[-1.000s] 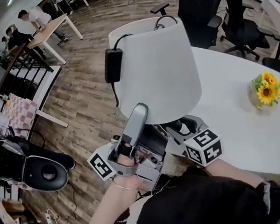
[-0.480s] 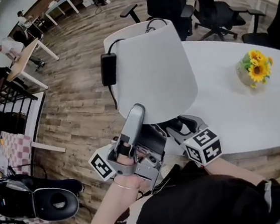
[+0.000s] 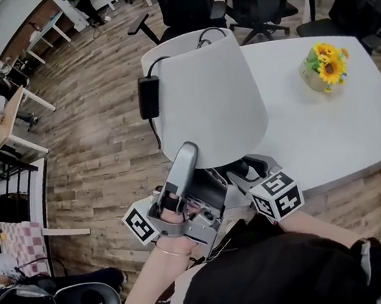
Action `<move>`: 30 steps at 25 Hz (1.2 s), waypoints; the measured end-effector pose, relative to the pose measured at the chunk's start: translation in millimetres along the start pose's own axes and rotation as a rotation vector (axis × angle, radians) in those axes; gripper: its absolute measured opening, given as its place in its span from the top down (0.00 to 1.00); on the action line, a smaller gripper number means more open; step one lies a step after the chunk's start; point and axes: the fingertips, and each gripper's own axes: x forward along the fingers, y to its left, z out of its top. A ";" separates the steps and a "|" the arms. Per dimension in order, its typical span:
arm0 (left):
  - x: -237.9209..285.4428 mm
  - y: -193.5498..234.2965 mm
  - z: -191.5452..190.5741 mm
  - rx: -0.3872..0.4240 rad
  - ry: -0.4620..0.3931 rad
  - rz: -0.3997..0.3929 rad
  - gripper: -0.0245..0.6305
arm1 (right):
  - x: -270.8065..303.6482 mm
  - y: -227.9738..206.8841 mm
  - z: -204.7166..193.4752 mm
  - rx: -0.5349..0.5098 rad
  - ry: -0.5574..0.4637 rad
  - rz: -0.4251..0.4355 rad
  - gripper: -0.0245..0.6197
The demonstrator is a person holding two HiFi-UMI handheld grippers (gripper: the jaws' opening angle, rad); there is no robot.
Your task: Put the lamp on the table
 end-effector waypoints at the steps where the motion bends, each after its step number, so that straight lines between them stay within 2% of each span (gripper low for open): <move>1: -1.8 0.5 0.2 -0.011 0.008 -0.001 0.93 | -0.1 1.1 -1.8 0.001 0.001 -0.013 0.60; 14: -21.2 3.0 8.7 -0.093 0.074 0.001 0.93 | 0.9 19.0 -18.3 0.022 0.021 -0.117 0.60; 26: -24.8 1.1 -9.7 -0.067 0.144 -0.005 0.92 | -2.5 19.5 -27.5 0.089 0.024 -0.131 0.62; 30: -27.7 1.1 -13.3 -0.048 0.135 0.010 0.91 | -2.0 18.2 -30.8 0.096 0.036 -0.119 0.61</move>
